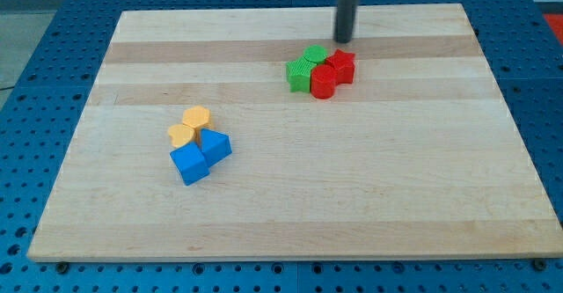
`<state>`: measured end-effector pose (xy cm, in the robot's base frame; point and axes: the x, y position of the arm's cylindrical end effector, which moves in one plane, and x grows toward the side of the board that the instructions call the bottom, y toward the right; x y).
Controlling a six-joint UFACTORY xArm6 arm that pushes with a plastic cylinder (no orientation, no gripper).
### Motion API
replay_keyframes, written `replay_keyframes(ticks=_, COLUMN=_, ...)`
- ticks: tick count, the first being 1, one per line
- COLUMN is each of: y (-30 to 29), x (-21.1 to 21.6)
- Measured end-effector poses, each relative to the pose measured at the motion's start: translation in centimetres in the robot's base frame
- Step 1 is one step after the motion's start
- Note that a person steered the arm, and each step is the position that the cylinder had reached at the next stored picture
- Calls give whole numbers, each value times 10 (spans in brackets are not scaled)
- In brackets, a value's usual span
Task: Push the green star along with green circle to the top right
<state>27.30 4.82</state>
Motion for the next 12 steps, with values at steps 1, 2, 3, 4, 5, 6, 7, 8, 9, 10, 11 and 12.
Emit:
replay_keyframes(ticks=1, y=-75, x=5)
replay_keyframes(ticks=2, y=-117, x=23)
replay_keyframes(ticks=3, y=-117, x=73)
replay_keyframes(ticks=4, y=-88, x=99)
replay_keyframes(ticks=5, y=-64, x=112)
replay_keyframes(ticks=6, y=-63, x=104)
replay_keyframes(ticks=7, y=-55, x=84)
replay_keyframes(ticks=8, y=-27, x=72)
replay_keyframes(ticks=9, y=-3, x=59)
replay_keyframes(ticks=10, y=11, x=36)
replay_keyframes(ticks=11, y=29, x=15)
replay_keyframes(ticks=12, y=61, x=12)
